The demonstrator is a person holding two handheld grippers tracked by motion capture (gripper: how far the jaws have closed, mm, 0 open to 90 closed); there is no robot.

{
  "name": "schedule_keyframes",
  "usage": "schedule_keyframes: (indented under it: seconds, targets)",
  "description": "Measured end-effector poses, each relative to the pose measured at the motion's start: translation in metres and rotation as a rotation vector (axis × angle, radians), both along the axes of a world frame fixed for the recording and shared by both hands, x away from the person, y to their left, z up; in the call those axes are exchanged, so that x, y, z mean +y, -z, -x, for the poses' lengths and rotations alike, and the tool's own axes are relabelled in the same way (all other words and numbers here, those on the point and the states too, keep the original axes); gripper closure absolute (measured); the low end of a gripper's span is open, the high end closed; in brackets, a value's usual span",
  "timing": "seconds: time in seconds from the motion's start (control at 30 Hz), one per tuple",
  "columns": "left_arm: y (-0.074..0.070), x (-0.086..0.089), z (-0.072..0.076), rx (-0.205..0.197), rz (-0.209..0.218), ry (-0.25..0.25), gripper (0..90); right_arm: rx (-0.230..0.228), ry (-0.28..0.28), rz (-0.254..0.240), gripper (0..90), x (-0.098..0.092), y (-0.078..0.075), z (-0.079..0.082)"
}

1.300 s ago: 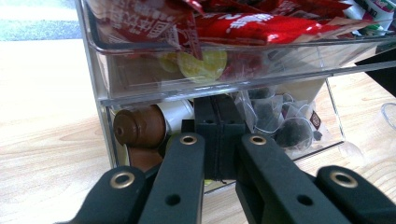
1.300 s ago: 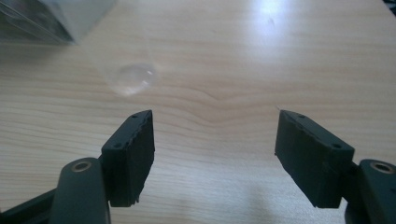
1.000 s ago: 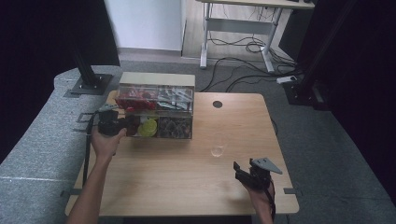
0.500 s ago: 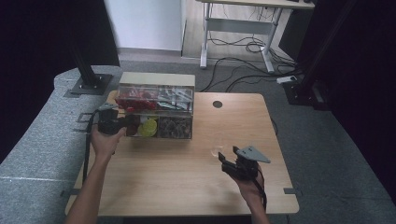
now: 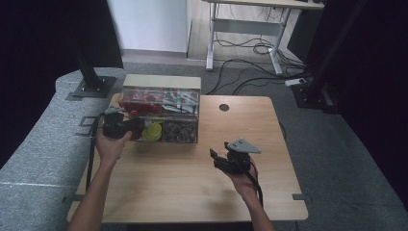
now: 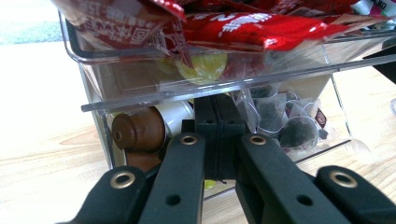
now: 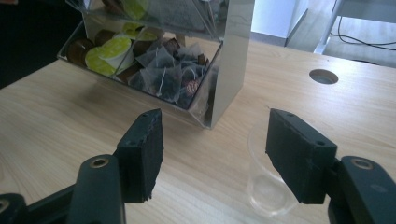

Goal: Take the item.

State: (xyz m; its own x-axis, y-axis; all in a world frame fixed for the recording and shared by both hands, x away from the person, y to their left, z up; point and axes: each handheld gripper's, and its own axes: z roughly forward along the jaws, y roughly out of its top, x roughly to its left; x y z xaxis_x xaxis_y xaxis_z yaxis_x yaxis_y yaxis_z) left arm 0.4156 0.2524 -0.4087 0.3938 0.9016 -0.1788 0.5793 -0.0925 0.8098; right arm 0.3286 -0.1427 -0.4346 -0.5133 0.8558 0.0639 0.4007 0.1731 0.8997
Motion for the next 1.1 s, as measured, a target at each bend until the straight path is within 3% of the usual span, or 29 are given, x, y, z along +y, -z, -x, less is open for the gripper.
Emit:
schedule_keyframes:
  seconds: [0.53,1.1]
  targets:
    - [-0.002,0.001,-0.002,0.017,-0.001,0.01,89.5,0.014,-0.037,-0.042,40.8,0.025,-0.001,-0.023]
    - [-0.002,-0.002,-0.003,0.021,0.002,0.016,89.7,0.017,-0.089,-0.023,44.0,0.057,0.003,-0.035]
